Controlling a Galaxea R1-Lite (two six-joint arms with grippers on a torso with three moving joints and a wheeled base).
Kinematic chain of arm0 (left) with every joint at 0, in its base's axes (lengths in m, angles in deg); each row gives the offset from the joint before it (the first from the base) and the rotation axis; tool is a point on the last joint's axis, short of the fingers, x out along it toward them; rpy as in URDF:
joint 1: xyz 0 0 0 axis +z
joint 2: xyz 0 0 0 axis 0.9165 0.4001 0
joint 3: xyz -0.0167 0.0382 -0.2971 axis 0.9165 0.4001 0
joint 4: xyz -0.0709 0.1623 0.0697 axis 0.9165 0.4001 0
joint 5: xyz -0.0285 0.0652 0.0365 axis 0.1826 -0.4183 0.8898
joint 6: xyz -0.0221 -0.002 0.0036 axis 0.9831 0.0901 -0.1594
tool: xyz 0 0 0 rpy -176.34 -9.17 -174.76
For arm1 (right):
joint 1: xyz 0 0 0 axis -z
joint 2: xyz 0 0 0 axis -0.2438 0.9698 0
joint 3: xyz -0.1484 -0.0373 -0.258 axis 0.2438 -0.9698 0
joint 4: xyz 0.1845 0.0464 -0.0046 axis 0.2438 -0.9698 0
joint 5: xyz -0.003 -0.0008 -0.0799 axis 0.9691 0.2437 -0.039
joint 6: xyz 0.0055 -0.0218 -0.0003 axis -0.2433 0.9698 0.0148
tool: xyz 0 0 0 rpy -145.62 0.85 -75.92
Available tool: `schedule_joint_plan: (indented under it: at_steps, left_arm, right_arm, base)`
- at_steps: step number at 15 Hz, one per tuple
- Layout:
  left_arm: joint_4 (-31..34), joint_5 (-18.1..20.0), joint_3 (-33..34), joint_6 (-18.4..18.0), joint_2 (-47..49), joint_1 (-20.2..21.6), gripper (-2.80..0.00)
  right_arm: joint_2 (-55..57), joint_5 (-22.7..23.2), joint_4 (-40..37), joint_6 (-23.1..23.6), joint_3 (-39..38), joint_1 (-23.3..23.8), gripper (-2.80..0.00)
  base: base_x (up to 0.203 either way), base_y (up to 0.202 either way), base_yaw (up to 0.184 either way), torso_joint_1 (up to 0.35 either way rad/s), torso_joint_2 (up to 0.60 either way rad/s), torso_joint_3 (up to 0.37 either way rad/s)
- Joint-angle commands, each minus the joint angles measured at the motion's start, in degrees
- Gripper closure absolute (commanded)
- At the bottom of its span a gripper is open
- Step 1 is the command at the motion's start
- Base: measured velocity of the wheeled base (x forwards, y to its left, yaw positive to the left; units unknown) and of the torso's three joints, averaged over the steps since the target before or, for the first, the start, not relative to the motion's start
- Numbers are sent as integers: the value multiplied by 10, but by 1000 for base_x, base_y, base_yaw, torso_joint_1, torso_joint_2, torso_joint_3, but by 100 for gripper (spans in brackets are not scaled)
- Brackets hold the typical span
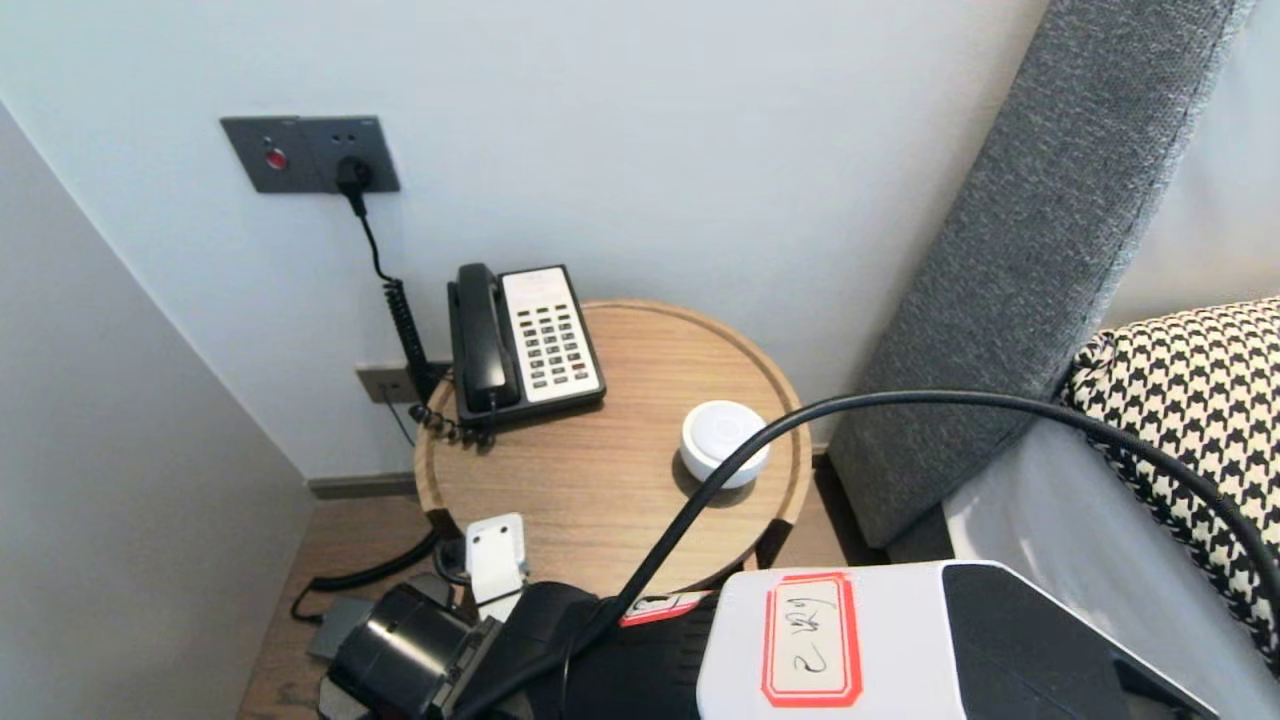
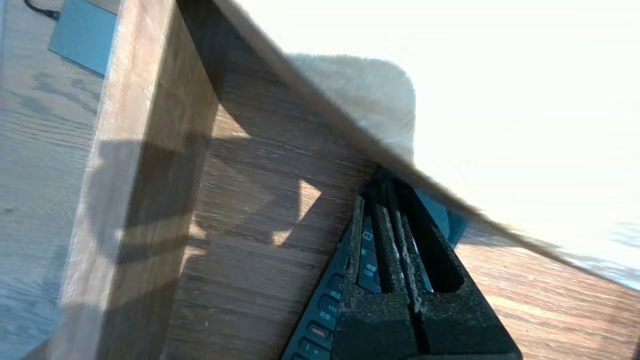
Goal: Take the remote control out of the drawer one by one and place them on the table
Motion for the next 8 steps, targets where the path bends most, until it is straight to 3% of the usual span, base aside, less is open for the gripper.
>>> schedule_joint_plan:
  at_steps: [1,5,8]
  left_arm:
    - [0,0,7,0,-1,1,0]
    - [0,0,7,0,-1,1,0]
    - [0,0,7,0,-1,0,0]
  right_arm:
    - [-15,-3,-2,-4,1,-1,-280]
    - [-15,-6,-3,-14,-3,1,-280]
    - [-19,-7,-3,-47,-26,2,-280]
  base:
    - [0,0,0,0,0,0]
    - [0,0,0,0,0,0]
    - [0,0,0,0,0,0]
